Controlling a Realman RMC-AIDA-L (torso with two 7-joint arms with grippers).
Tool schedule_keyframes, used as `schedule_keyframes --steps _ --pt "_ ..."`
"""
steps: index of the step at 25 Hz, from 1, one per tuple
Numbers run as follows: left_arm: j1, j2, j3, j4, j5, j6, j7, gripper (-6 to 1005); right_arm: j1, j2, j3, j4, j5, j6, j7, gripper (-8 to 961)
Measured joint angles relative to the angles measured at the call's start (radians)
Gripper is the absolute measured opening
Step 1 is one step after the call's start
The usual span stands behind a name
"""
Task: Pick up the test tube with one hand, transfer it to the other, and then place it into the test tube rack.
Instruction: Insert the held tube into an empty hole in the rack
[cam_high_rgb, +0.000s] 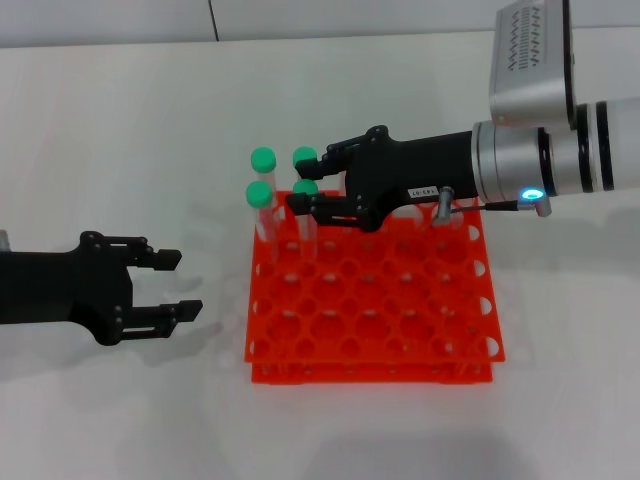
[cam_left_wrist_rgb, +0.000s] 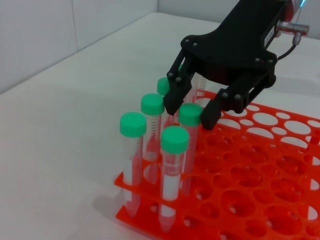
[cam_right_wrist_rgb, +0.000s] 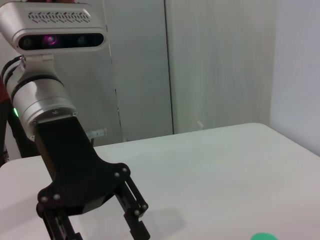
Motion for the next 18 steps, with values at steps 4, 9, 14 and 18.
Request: schedule_keyframes --steps 4,9,14,18 --pt "0.0 0.001 0.0 0.0 0.001 0.0 0.0 638 -0.001 -0.002 0.002 -0.004 0.0 -0.002 0.003 311" --pt "-0.001 0.002 0.0 0.0 0.0 0.001 0.0 638 -0.023 -0.003 0.002 -0.034 -0.001 -0.015 0.007 469" --pt "-0.001 0.001 -0.003 0.006 -0.005 0.006 0.009 638 -0.135 -0.005 0.005 -0.163 -0.001 -0.029 0.009 650" --pt "-0.001 0.0 -0.002 0.015 -0.012 0.013 0.01 638 -0.222 -0.008 0.009 -0.266 -0.002 -0.042 0.015 647"
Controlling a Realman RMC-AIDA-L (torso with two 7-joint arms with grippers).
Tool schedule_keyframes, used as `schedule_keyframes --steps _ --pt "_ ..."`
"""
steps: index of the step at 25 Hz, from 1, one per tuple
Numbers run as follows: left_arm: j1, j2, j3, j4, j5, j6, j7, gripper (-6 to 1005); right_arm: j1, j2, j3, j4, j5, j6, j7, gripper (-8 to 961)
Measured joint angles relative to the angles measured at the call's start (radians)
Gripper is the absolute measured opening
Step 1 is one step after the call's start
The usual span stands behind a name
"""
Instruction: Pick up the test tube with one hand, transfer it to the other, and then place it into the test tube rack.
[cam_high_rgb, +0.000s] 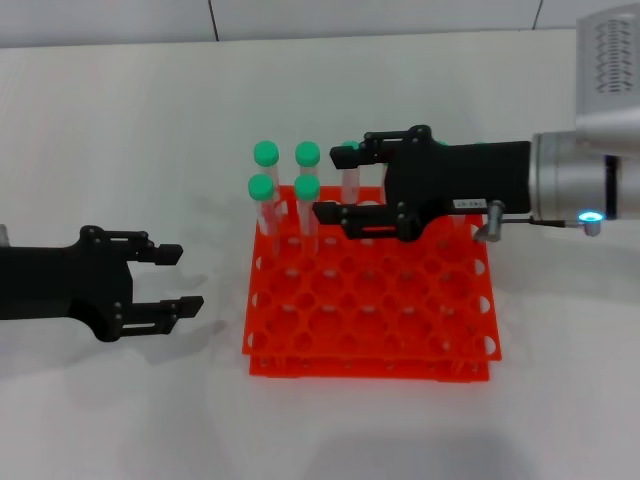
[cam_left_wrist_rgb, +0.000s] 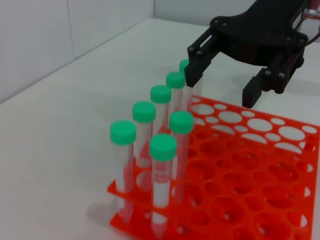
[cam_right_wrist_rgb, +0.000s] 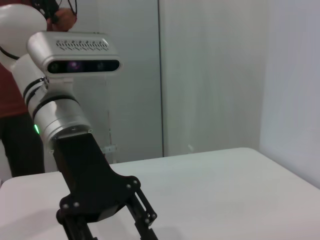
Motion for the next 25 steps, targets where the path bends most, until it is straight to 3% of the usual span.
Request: schedule_keyframes --steps 5,10,14,25 --pt "-0.001 0.001 -0.007 0.022 -0.023 0.012 0.0 638 -0.031 -0.007 0.069 -0.039 -0.012 -0.075 0.021 644" --pt "-0.001 0.003 -0.009 0.046 -0.054 0.016 0.002 638 -0.045 -0.014 0.264 -0.05 -0.095 -0.275 0.066 640" --pt "0.008 0.003 -0.009 0.075 -0.085 0.031 0.003 638 -0.046 -0.013 0.333 -0.065 -0.17 -0.322 0.085 637" --pt "0.033 0.0 -0.01 0.118 -0.136 0.062 -0.007 638 -0.06 -0.02 0.368 -0.15 -0.307 -0.356 0.108 634"
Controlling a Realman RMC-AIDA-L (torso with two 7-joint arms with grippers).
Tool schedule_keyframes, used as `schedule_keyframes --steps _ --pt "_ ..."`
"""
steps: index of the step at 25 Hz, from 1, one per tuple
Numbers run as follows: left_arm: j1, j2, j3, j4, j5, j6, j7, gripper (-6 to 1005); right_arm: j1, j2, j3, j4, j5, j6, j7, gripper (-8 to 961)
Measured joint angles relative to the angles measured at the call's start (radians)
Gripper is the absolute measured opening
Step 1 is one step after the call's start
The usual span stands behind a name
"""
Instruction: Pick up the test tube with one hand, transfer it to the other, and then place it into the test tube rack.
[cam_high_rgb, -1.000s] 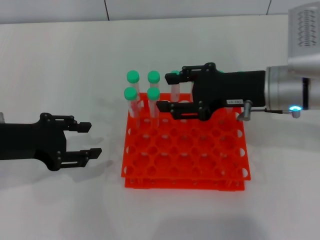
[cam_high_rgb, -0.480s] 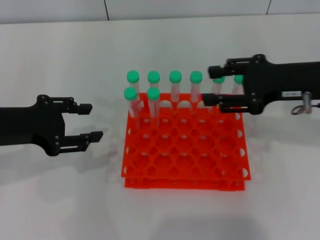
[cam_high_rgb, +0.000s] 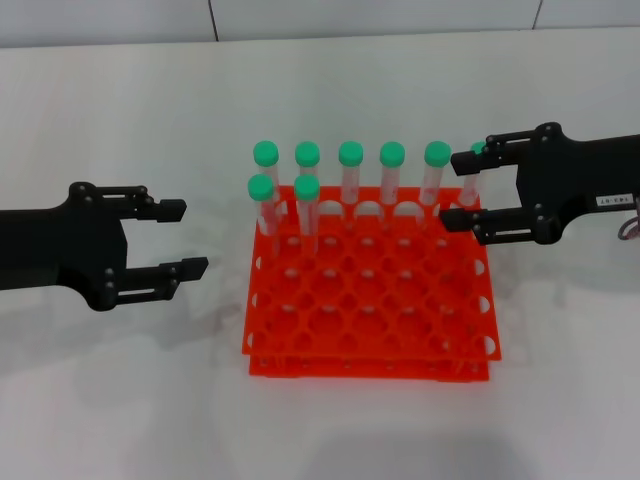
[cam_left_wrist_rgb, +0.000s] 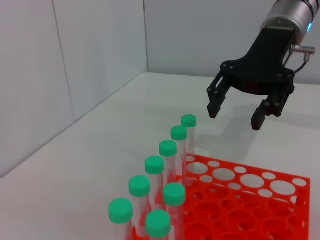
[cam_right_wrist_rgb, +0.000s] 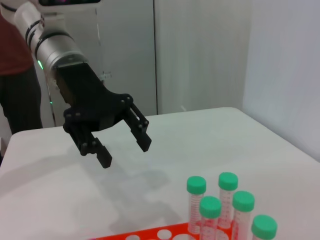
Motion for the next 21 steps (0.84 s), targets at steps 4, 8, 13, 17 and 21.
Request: schedule_keyframes --steps 4,8,13,17,21 --pt "0.002 0.0 -0.005 0.0 -0.002 0.0 0.0 638 -0.001 -0.003 0.007 -0.004 -0.001 -0.004 0.0 634" --pt "0.001 0.0 -0.007 0.001 -0.005 0.001 0.001 638 -0.001 -0.004 0.013 -0.005 -0.009 -0.021 0.0 634" --pt "0.001 0.0 -0.008 0.001 -0.006 0.001 0.002 638 -0.001 -0.002 0.014 -0.011 -0.046 -0.033 0.001 634" --pt "0.001 0.0 -0.007 0.003 -0.006 0.001 0.0 638 -0.001 0.001 0.014 -0.012 -0.053 -0.039 0.002 634" --pt "0.001 0.0 -0.005 0.009 -0.009 0.008 -0.002 638 -0.002 0.003 0.026 -0.014 -0.053 -0.045 0.002 634"
